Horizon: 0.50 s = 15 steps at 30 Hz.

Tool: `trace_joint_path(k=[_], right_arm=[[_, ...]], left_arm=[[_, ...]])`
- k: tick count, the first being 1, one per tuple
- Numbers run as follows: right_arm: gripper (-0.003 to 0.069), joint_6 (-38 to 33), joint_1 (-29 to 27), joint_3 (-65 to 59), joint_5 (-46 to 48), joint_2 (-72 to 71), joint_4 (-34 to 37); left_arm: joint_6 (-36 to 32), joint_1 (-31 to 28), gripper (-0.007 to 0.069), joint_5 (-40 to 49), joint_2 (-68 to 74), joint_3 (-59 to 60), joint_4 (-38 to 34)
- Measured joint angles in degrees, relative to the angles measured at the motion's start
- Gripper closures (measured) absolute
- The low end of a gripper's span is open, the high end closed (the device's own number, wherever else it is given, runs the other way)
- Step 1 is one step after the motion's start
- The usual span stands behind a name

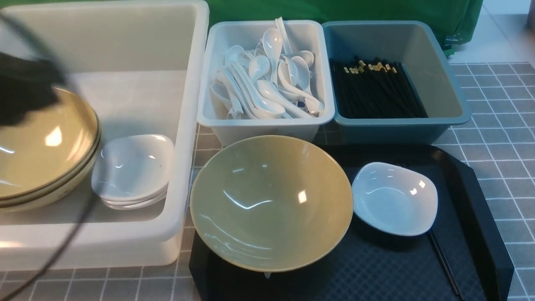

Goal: On grey table put chopsticks spoon bowls plates into blue grey white boxes.
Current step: 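Grasp the large bowl on the tray by its rim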

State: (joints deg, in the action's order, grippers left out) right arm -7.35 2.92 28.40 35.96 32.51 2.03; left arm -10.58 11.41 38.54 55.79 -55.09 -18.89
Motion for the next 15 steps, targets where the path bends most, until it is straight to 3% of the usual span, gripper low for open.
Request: trace_joint_path(k=[7, 12, 15], right_arm=[[0.0621, -4.83, 1.63, -3.29, 0.30, 1.25, 3.12], [0.0621, -5.21, 1.68, -4.37, -2.05, 1.25, 4.42], [0.0621, -5.48, 1.68, -4.37, -2.66, 1.25, 5.31]], left_arm=[[-1.99, 15.62, 0.0636, 8.50, 19.83, -10.70, -0.95], [3.24, 25.72, 0.0636, 8.65, 32.58, -17.38, 6.63], [6.31, 28.84, 0.0636, 8.44, 39.48, -20.18, 11.53]])
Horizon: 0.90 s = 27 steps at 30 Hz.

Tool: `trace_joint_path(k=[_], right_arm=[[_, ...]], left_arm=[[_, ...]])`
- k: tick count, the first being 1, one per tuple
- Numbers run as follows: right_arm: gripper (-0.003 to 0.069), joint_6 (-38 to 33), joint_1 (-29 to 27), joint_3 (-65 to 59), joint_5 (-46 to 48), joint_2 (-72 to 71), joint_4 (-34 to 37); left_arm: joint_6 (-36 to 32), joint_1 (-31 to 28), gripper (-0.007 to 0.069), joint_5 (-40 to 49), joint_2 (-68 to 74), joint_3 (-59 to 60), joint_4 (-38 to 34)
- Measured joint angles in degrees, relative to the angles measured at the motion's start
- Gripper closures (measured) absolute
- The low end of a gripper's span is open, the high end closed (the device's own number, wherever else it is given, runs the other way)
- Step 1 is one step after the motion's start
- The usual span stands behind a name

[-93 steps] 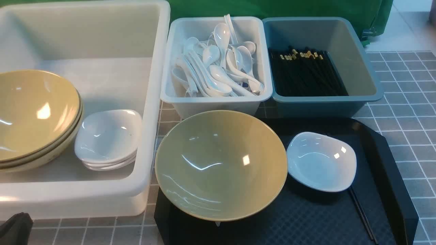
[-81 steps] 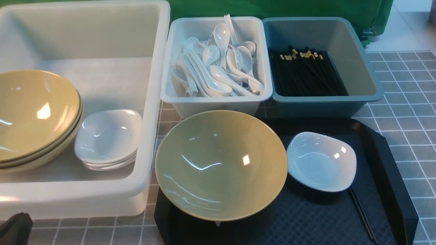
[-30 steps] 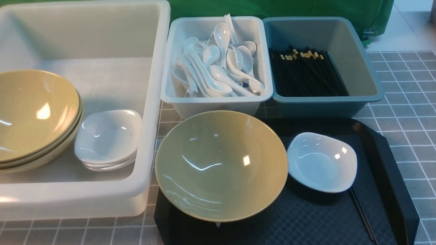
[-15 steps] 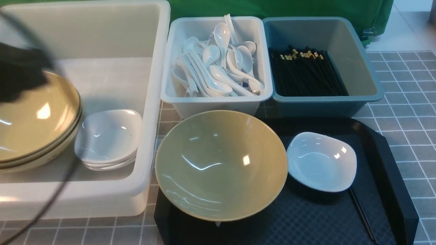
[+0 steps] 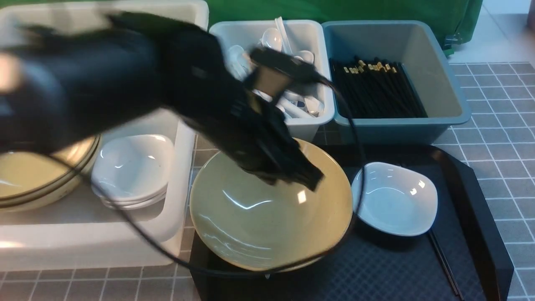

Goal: On grey table put chopsticks spoon bowls plates into blue grey white boxes.
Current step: 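Grasp the large bowl on the tray by its rim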

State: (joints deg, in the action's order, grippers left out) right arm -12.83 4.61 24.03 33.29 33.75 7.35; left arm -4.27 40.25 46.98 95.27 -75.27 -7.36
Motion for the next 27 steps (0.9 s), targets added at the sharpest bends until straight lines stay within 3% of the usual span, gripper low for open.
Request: trace_joint_path(k=[4, 9, 15, 18, 23, 27], right_arm=[[0.0621, -0.09, 0.00, 0.00, 0.00, 0.00, 0.32], [0.0621, -0.09, 0.00, 0.00, 0.00, 0.00, 0.75], [0.0621, -0.13, 0.06, 0.00, -0.23, 0.00, 1.21], [0.0621, -0.13, 0.06, 0.00, -0.28, 0.00, 1.25], [0.0621, -0.13, 0.06, 0.00, -0.48, 0.00, 1.33], [0.0621, -0.13, 0.06, 0.00, -0.48, 0.00, 1.43]], left_arm=[[1.81, 1.44, 0.0634, 0.00, 9.03, -3.39, 2.99], [-0.30, 3.12, 0.0633, 0.51, 15.86, -6.68, -0.64], [-10.41, 7.02, 0.0633, -0.42, 16.48, -9.89, -17.10], [-12.94, 7.21, 0.0631, 1.51, 16.35, -12.30, -20.49], [-13.33, 4.35, 0.0570, 7.84, 14.77, -17.83, -14.70], [-9.68, 0.46, 0.0390, 12.05, 13.95, -20.06, -2.30]])
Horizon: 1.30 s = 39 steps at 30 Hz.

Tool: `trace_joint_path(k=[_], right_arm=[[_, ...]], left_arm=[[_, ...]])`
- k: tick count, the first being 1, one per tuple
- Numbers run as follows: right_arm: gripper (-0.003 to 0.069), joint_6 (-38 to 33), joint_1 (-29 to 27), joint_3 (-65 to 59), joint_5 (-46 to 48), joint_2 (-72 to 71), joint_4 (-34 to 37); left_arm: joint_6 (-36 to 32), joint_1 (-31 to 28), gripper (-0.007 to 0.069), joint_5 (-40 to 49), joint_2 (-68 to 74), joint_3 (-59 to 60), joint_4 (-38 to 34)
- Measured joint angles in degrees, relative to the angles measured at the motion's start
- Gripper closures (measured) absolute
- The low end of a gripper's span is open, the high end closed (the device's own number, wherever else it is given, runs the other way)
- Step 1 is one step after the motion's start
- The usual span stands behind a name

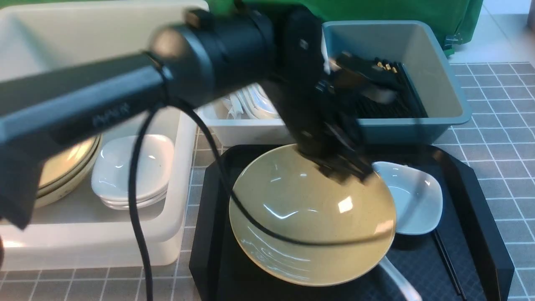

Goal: On grey table put chopsticks spoon bowls plates into blue grey white boxes.
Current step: 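Grasp the large bowl on the tray by its rim, then place the tan bowl onto the bowl stack in the left bin with the left gripper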

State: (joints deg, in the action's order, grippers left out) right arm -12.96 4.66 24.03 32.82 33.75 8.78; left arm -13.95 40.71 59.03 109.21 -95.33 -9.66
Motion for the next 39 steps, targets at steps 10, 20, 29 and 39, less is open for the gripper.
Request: trace_joint_path(k=[10, 20, 29, 39], right_arm=[[0.0621, 0.00, 0.00, 0.00, -0.38, 0.00, 0.22], [0.0621, 0.00, 0.00, 0.00, -0.51, 0.00, 0.29], [0.0621, 0.00, 0.00, 0.00, -0.58, 0.00, 0.29], [0.0621, 0.00, 0.00, 0.00, -0.58, 0.00, 0.29]], left_arm=[[5.90, -3.63, 0.0087, -1.99, 6.35, 0.11, 12.58], [5.07, -4.77, 0.0392, 3.10, 9.17, -0.33, 10.01], [-7.81, -14.75, 0.0613, 5.72, -1.81, 0.18, -12.55], [-13.99, -40.90, 0.0615, 8.28, -22.76, 0.20, -24.47]])
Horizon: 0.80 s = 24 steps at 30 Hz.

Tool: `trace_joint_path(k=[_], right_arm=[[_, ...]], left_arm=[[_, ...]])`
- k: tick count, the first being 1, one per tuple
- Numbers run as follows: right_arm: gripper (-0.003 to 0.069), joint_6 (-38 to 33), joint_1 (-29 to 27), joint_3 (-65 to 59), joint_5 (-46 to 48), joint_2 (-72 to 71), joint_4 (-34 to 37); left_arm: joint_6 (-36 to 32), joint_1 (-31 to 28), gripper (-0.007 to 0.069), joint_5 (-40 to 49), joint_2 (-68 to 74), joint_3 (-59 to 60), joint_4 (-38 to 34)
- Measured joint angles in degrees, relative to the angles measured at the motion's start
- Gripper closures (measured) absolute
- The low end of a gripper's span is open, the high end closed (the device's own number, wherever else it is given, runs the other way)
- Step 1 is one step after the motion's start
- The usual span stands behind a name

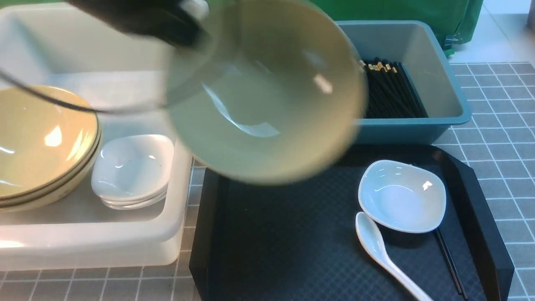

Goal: On grey table put chopsticks spoon bowls plates into blue grey white boxes.
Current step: 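Place the tan bowl onto the bowl stack in the left bin with the left gripper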

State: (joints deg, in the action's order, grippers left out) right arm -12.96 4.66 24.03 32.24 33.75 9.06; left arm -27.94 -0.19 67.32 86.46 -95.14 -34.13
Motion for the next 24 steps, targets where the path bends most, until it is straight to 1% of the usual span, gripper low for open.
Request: trace_joint_path(k=[2, 6, 8, 9, 11, 12, 14, 17, 19, 22, 23, 24], right_arm=[[0.0621, 0.00, 0.00, 0.00, 0.00, 0.00, 0.00], [0.0621, 0.00, 0.14, 0.00, 0.00, 0.00, 0.00], [0.0621, 0.00, 0.73, 0.00, -0.02, 0.00, 0.00], [0.0621, 0.00, 1.15, 0.00, -0.02, 0.00, 0.00], [0.0621, 0.00, 2.02, 0.00, -0.02, 0.00, 0.00], [0.0621, 0.00, 2.32, 0.00, -0.02, 0.00, 0.00], [0.0621, 0.00, 2.79, 0.00, -0.02, 0.00, 0.00], [0.0621, 0.00, 3.33, 0.00, -0.02, 0.00, 0.00], [0.0620, 0.00, 3.33, 0.00, -0.02, 0.00, 0.00], [0.0618, 0.00, 3.33, -0.60, -0.33, 0.00, 0.57], [0.0618, 0.00, 3.33, -0.69, -0.33, 0.00, 0.64], [0.0616, 0.00, 3.35, -1.53, -0.56, 0.00, 1.22]], left_arm=[[1.39, -7.71, 0.0616, 0.19, -2.96, 0.00, 0.93], [4.49, -23.97, 0.0617, -0.63, -6.00, 2.20, 5.13], [6.07, -30.08, 0.0617, -2.40, -6.20, 5.45, 7.18], [6.60, -31.85, 0.0617, -3.56, -6.14, 7.55, 7.94], [7.40, -34.70, 0.0617, -7.24, -5.36, 12.07, 8.64], [7.40, -35.23, 0.0617, -9.28, -4.89, 13.91, 8.85], [7.30, -35.54, 0.0615, -12.95, -3.94, 17.81, 9.31], [5.96, -35.54, 0.0589, -17.66, -2.83, 23.02, 9.23], [4.10, -35.54, 0.0522, -20.04, -2.66, 24.63, 9.49], [3.03, -35.54, 0.0350, -20.52, -3.38, 24.85, 9.74], [3.19, -35.54, 0.0324, -20.52, -3.64, 24.84, 9.83], [4.42, -35.54, 0.0248, -20.52, -4.73, 24.42, 10.52]])
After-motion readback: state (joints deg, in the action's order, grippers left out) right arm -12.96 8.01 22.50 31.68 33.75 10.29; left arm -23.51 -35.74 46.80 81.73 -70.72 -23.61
